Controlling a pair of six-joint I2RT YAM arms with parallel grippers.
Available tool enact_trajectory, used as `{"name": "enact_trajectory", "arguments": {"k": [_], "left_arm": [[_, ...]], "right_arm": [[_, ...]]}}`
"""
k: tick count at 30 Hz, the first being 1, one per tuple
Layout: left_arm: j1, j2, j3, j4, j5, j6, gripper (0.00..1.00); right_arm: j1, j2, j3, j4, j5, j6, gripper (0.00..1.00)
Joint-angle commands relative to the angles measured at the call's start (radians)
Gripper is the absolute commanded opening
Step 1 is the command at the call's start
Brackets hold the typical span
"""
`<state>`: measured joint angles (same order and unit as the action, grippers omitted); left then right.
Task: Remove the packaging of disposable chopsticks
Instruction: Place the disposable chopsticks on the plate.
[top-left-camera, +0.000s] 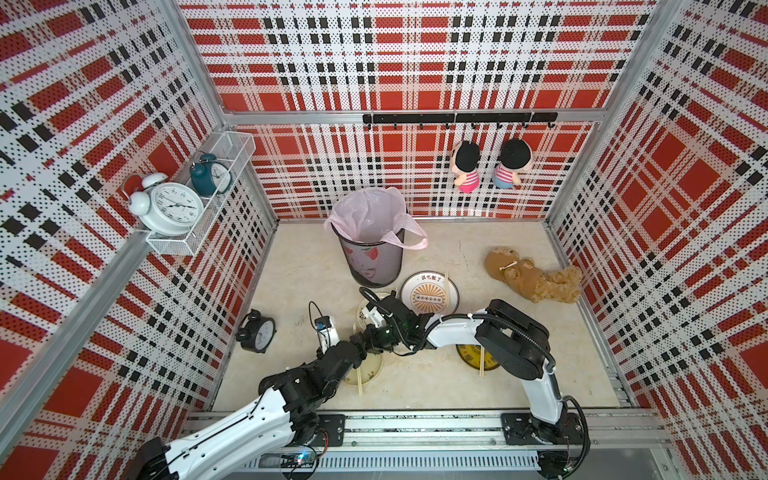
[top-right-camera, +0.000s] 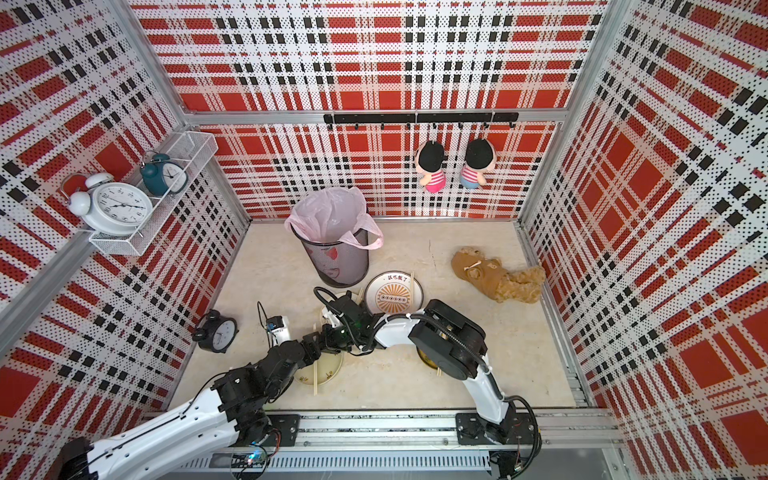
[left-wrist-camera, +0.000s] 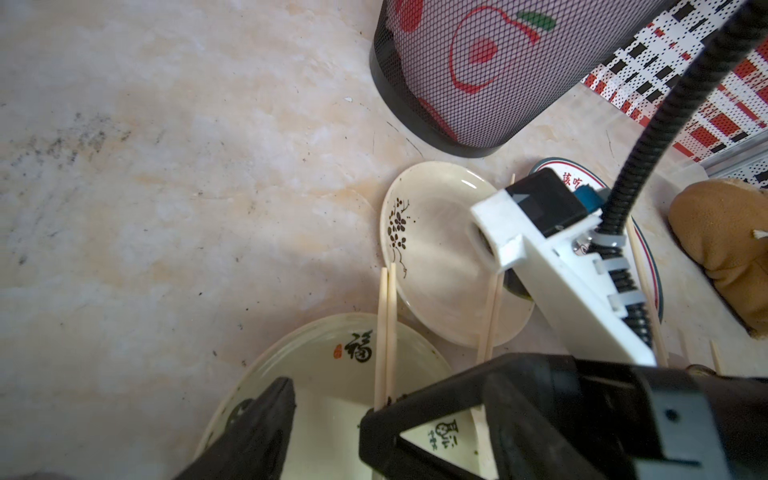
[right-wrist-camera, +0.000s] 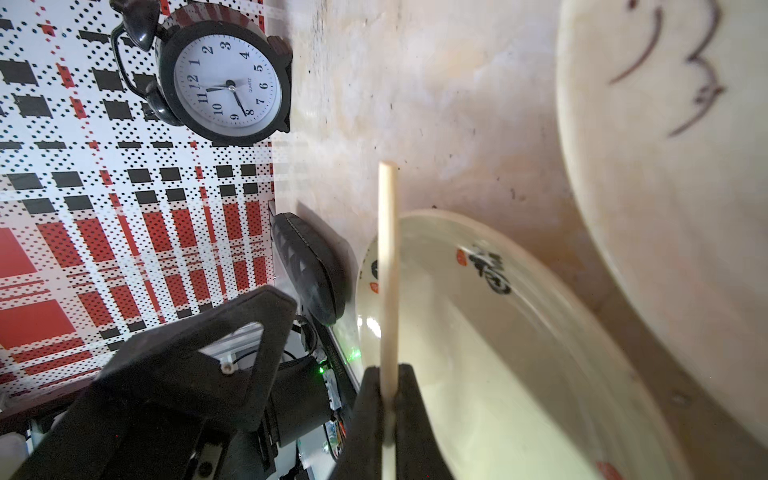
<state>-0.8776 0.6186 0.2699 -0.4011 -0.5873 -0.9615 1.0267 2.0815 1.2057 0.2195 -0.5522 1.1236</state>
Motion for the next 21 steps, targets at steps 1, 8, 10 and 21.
{"name": "enact_trajectory", "arguments": {"k": [1, 8, 10, 21], "left_arm": [[0.013, 0.008, -0.01, 0.045, 0.016, 0.01, 0.75], [0.071, 0.047, -0.027, 0.106, 0.06, 0.057, 0.72], [0.097, 0.047, -0.038, 0.125, 0.08, 0.068, 0.72], [0.146, 0.062, -0.06, 0.162, 0.138, 0.11, 0.71]], "right_arm": [[0.006, 0.026, 0.025, -0.023, -0.003, -0.009, 0.0], [-0.003, 0.048, 0.038, -0.04, -0.019, -0.018, 0.0], [-0.004, 0.053, 0.04, -0.037, -0.021, -0.015, 0.0], [-0.012, 0.06, 0.05, -0.045, -0.035, -0.021, 0.0]]}}
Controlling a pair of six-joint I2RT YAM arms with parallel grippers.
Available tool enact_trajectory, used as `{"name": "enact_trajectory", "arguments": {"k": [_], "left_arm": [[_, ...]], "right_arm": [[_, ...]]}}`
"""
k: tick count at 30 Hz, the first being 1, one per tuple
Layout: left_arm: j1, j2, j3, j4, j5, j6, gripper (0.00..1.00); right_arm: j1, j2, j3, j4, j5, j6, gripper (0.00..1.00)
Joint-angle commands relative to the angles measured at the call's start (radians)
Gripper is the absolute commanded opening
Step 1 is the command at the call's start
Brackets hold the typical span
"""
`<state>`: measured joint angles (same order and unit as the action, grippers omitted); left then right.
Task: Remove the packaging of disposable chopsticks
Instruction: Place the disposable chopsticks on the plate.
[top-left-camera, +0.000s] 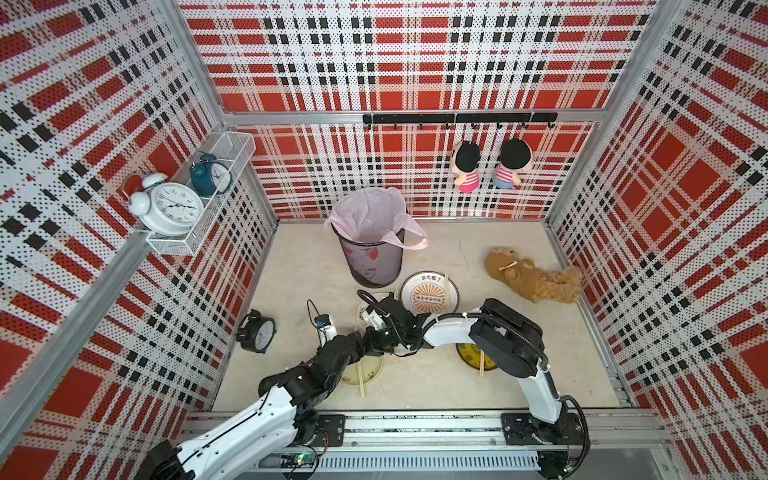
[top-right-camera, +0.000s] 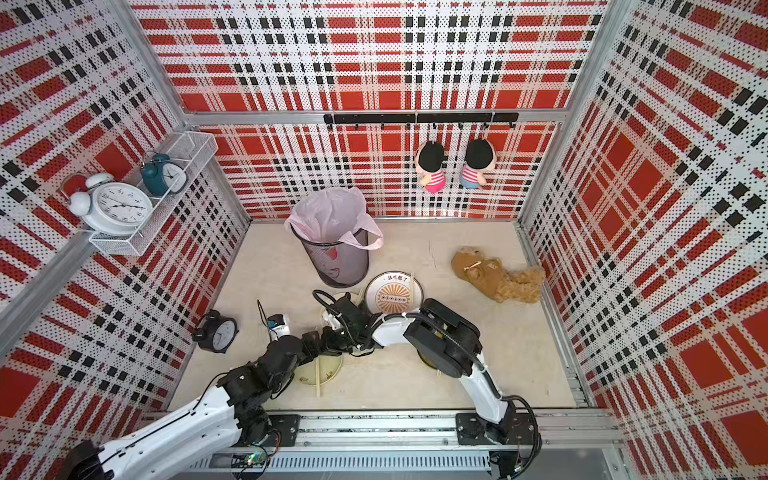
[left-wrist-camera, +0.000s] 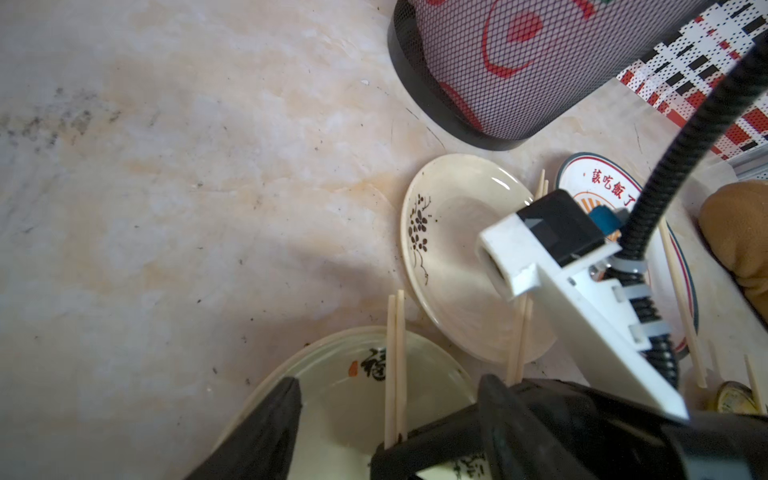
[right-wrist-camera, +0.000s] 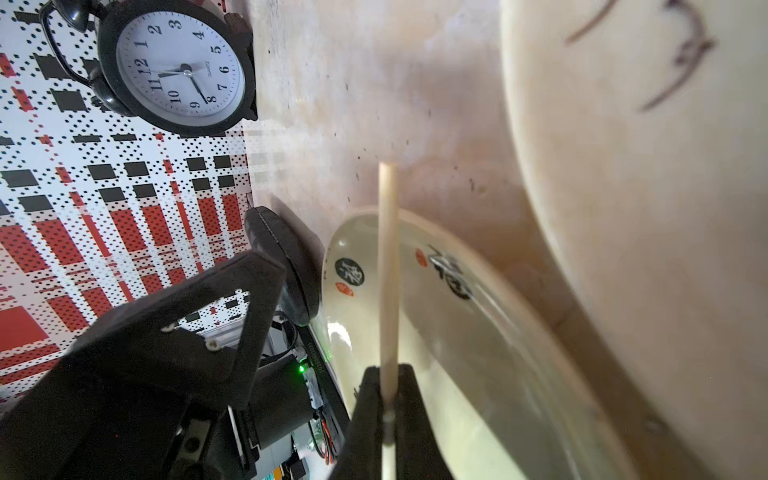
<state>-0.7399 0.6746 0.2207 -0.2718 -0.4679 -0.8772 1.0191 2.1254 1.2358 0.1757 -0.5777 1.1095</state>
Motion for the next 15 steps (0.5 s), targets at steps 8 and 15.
{"name": "enact_trajectory", "arguments": {"k": [8, 15], "left_arm": [[0.008, 0.034, -0.016, 0.049, 0.029, 0.029, 0.72], [0.008, 0.059, -0.017, 0.061, 0.038, 0.035, 0.7]], "right_arm": [[-0.014, 0.014, 0.011, 0.001, -0.01, -0.011, 0.01], [-0.018, 0.015, 0.016, -0.001, -0.008, -0.016, 0.06]]}}
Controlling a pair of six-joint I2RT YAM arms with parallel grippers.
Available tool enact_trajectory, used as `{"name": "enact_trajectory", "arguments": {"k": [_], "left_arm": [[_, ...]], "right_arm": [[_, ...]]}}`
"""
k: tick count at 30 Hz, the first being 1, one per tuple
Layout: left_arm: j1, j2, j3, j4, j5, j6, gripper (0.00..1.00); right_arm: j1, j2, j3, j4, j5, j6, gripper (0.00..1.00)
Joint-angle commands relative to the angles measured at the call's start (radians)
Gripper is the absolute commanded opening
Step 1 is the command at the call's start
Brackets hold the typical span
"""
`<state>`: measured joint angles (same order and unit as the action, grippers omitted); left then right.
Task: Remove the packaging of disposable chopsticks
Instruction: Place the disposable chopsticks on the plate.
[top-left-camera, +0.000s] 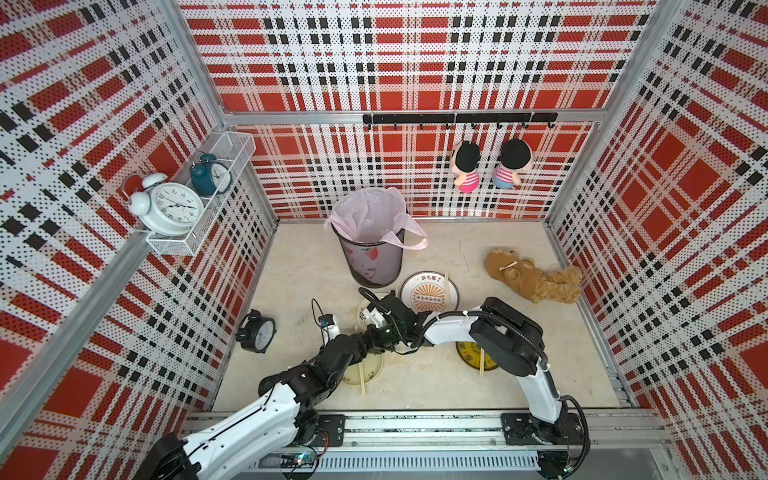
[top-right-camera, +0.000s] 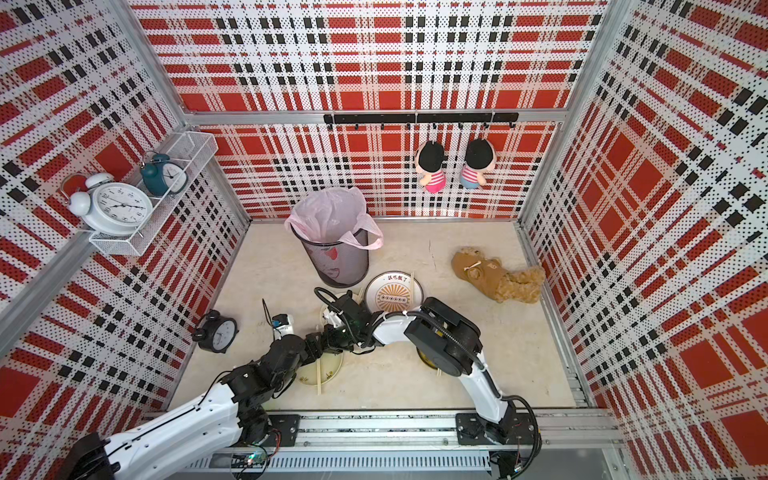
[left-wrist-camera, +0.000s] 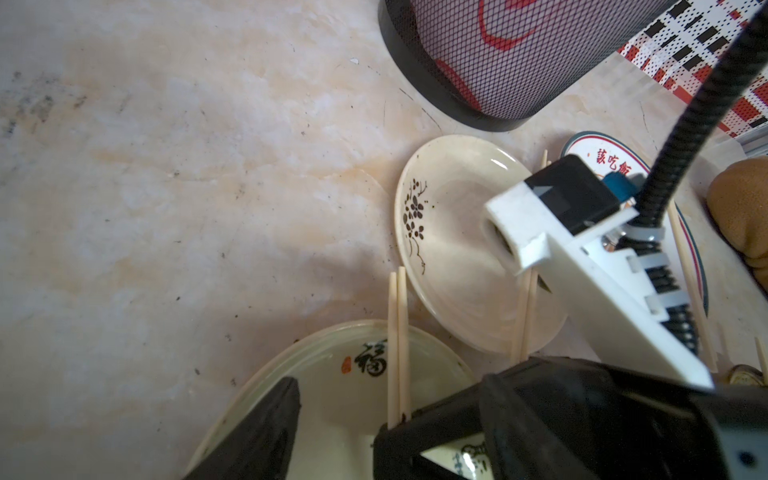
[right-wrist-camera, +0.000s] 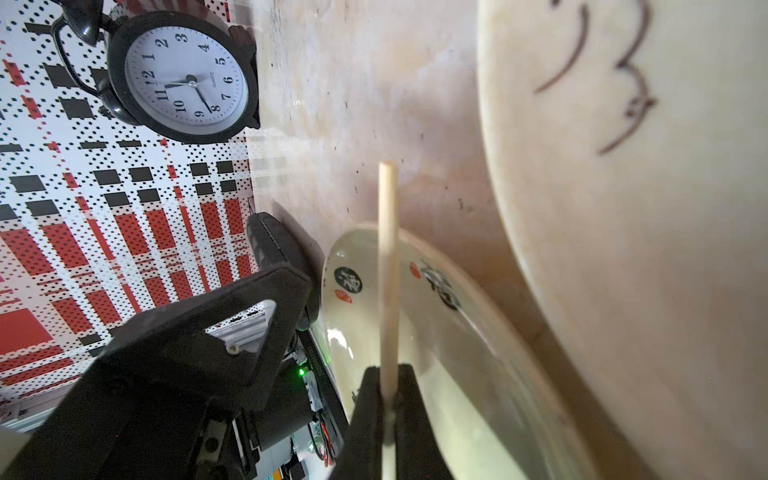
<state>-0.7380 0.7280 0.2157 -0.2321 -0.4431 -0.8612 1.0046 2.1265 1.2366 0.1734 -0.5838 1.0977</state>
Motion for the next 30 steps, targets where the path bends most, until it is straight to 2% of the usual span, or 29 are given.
{"name": "enact_trajectory", "arguments": {"k": [1, 30], "left_arm": [[0.008, 0.007, -0.012, 0.022, 0.015, 0.02, 0.69], [0.008, 0.011, -0.019, 0.037, 0.027, 0.028, 0.69]], "right_arm": [[-0.004, 0.013, 0.015, 0.002, -0.002, -0.005, 0.06], [-0.008, -0.011, 0.0, 0.004, 0.008, -0.019, 0.19]]}}
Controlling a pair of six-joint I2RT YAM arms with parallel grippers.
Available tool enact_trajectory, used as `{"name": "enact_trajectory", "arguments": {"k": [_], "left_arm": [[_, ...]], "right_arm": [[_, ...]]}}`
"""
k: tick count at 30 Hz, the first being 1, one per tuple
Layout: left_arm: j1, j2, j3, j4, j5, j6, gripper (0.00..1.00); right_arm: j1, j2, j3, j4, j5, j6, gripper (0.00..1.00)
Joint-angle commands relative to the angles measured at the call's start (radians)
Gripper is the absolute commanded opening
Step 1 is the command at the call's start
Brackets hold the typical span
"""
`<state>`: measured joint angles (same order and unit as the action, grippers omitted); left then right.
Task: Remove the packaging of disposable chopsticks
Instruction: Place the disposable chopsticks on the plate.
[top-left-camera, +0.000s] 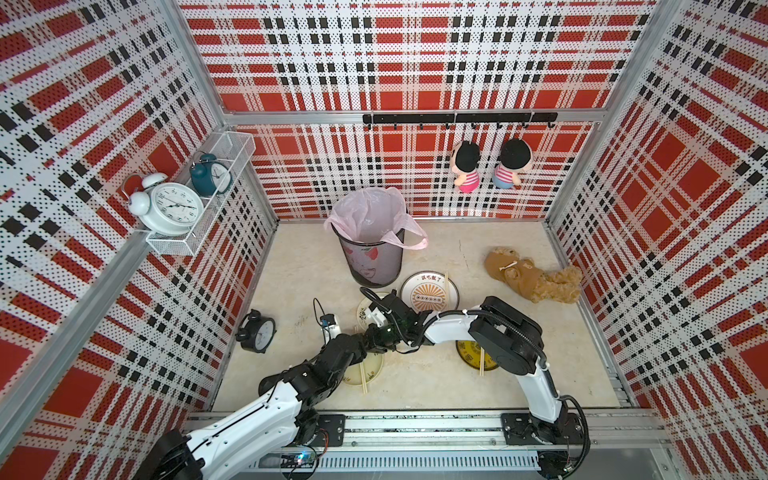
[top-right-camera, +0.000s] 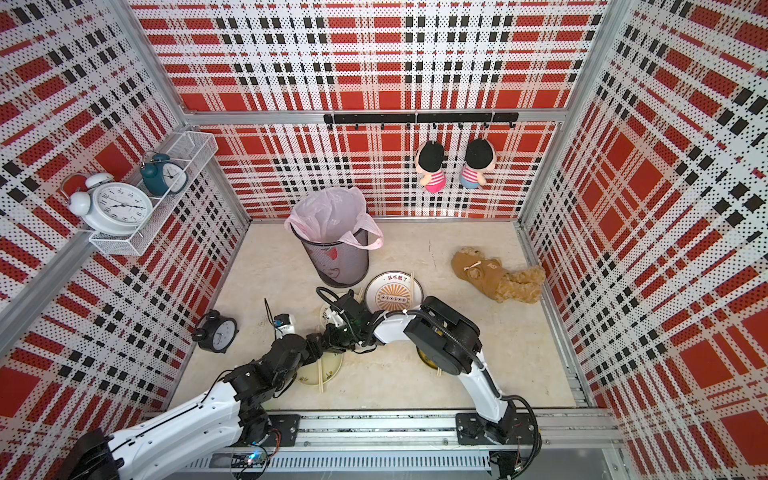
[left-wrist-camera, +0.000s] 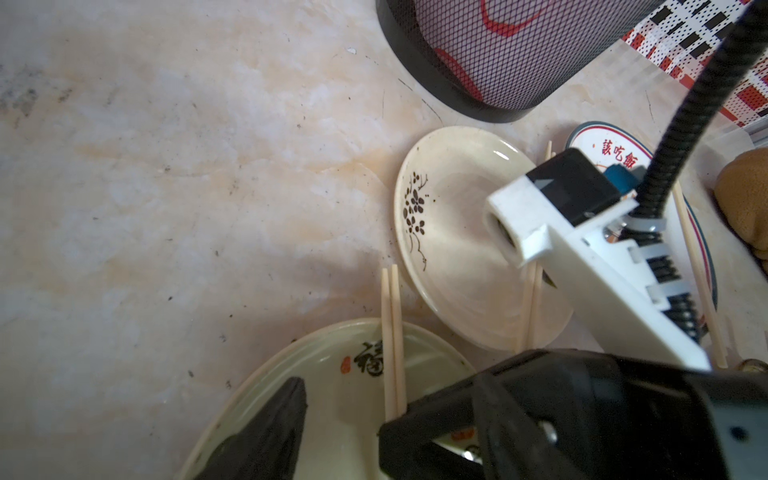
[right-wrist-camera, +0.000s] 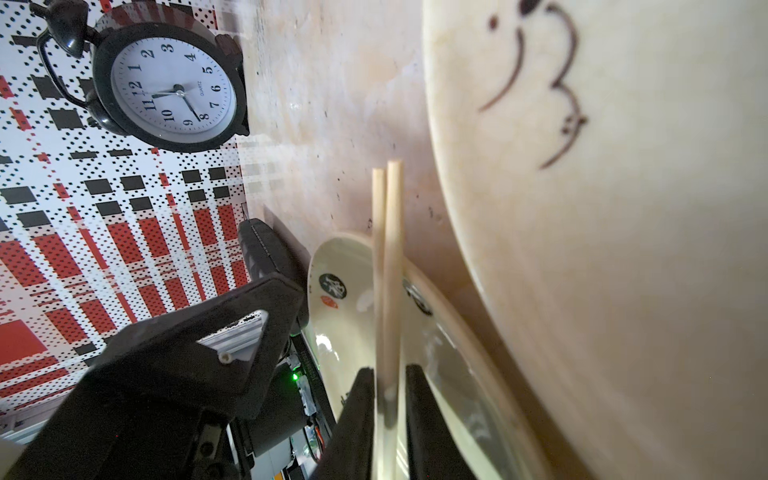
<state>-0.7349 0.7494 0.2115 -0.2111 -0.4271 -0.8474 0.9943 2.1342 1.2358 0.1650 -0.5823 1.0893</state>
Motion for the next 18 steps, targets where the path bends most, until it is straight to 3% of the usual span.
{"name": "enact_trajectory", "arguments": {"k": [1, 18], "left_arm": [[0.004, -0.012, -0.015, 0.015, 0.011, 0.015, 0.7], [0.005, -0.095, -0.014, 0.003, -0.004, 0.014, 0.74]], "right_arm": [[0.003, -0.027, -0.003, 0.011, 0.011, -0.014, 0.2], [0.007, -0.139, -0.065, -0.003, 0.026, -0.058, 0.25]]}}
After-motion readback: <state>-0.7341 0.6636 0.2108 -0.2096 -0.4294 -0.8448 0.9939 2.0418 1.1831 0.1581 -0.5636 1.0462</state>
